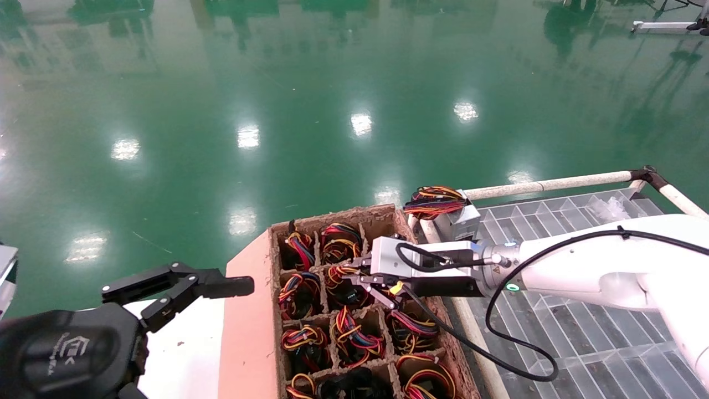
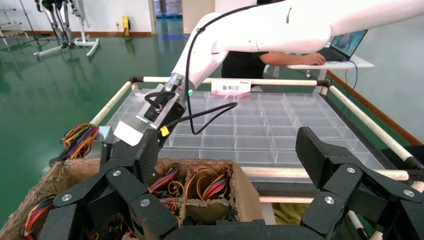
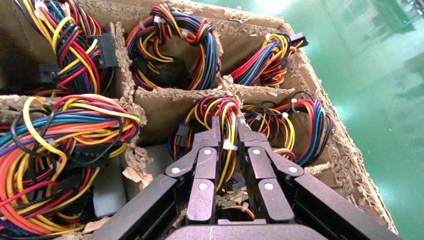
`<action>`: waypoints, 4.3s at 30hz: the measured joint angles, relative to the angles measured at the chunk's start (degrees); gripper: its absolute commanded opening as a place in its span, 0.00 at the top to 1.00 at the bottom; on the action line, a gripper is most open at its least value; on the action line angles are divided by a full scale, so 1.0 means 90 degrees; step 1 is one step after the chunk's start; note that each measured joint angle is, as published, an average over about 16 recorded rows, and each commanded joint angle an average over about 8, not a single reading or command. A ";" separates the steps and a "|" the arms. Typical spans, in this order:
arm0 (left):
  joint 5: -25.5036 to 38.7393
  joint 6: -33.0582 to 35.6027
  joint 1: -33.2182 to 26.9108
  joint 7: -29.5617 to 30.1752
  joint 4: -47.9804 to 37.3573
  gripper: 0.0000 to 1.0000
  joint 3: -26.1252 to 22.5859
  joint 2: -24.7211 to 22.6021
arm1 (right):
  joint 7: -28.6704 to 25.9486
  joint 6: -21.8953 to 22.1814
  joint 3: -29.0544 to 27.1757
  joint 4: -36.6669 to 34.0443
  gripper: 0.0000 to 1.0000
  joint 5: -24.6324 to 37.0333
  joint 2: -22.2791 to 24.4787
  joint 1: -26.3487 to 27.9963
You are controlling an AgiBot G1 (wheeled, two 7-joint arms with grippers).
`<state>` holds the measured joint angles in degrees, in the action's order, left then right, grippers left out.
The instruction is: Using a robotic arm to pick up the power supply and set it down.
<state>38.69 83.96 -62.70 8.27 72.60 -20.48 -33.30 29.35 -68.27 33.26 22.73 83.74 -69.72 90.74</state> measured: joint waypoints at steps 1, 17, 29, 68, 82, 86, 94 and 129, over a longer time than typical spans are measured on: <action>0.0000 0.0000 0.0000 0.0000 0.0000 0.00 0.0000 0.0000 | 0.0006 -0.0017 -0.0010 -0.0028 1.00 -0.0017 -0.0001 0.0014; -0.0001 -0.0001 0.0000 -0.0001 0.0000 0.00 -0.0001 0.0000 | -0.0213 -0.0422 -0.0516 0.0221 1.00 -0.0760 0.0424 0.0277; -0.0001 -0.0001 -0.0001 -0.0001 0.0000 0.00 -0.0002 0.0001 | -0.0744 -0.0345 -0.1111 0.1457 1.00 -0.1497 0.1036 0.0394; -0.0004 -0.0002 -0.0001 -0.0003 0.0000 0.00 -0.0005 0.0002 | -0.0440 -0.0475 -0.1291 0.1269 1.00 -0.1059 0.2792 0.0477; -0.0004 -0.0002 -0.0002 -0.0003 0.0000 0.00 -0.0006 0.0002 | 0.0187 -0.0604 -0.1073 0.0136 1.00 -0.0865 0.2155 0.0587; -0.0004 -0.0003 -0.0002 -0.0003 0.0000 0.00 -0.0007 0.0003 | 0.0406 -0.0582 -0.1088 -0.0236 1.00 -0.0891 0.2052 0.0615; -0.0005 -0.0003 -0.0002 -0.0004 0.0000 0.00 -0.0007 0.0003 | 0.0861 -0.0503 -0.1197 -0.0970 1.00 -0.1023 0.2034 0.0615; -0.0006 -0.0005 -0.0001 -0.0005 -0.0003 0.00 -0.0008 0.0003 | 0.1219 -0.0561 -0.1353 -0.1807 0.00 -0.1229 0.2193 0.0681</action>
<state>38.63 83.92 -62.71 8.23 72.58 -20.55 -33.26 40.33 -73.31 21.08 6.47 72.68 -49.98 96.87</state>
